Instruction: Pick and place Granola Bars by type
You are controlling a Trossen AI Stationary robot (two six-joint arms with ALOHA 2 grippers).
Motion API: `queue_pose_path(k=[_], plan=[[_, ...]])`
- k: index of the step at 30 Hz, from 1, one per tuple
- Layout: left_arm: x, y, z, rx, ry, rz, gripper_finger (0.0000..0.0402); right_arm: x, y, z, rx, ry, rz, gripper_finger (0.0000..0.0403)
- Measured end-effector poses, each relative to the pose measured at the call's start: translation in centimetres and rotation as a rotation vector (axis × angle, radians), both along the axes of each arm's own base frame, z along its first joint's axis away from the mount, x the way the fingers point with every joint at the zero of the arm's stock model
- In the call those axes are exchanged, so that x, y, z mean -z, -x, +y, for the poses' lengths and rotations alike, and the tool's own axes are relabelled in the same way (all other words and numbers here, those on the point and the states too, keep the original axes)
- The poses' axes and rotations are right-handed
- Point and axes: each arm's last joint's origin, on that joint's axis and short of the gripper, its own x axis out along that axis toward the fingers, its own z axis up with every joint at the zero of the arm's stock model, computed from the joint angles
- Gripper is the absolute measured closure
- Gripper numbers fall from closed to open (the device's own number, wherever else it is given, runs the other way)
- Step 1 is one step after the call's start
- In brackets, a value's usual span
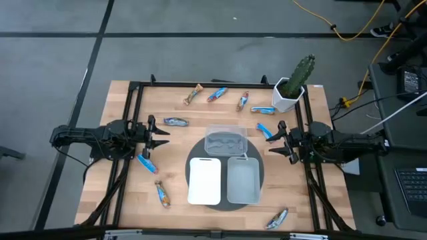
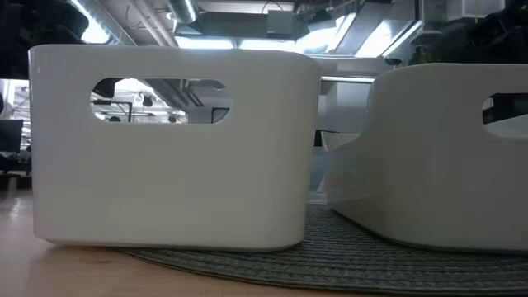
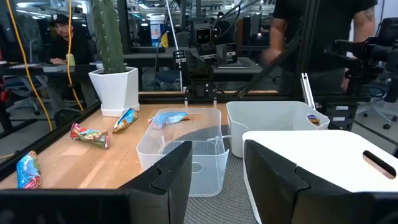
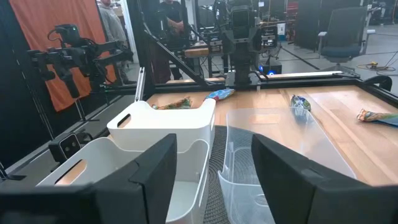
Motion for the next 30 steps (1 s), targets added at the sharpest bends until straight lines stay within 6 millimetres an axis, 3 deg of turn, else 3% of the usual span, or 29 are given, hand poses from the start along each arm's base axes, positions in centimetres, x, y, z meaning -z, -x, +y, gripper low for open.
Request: queue_pose_path(k=[27,30], plan=[[0.01,0.0,0.0,0.0,0.0,0.0,0.0261,0.0,0.0,0.0,0.0,0.002,0.0,0.0193],[0.0,0.0,0.0,0.0,0.0,0.0,0.0261,-0.01,-0.01,-0.09,0.029,0.157,-0.029,0.0193]])
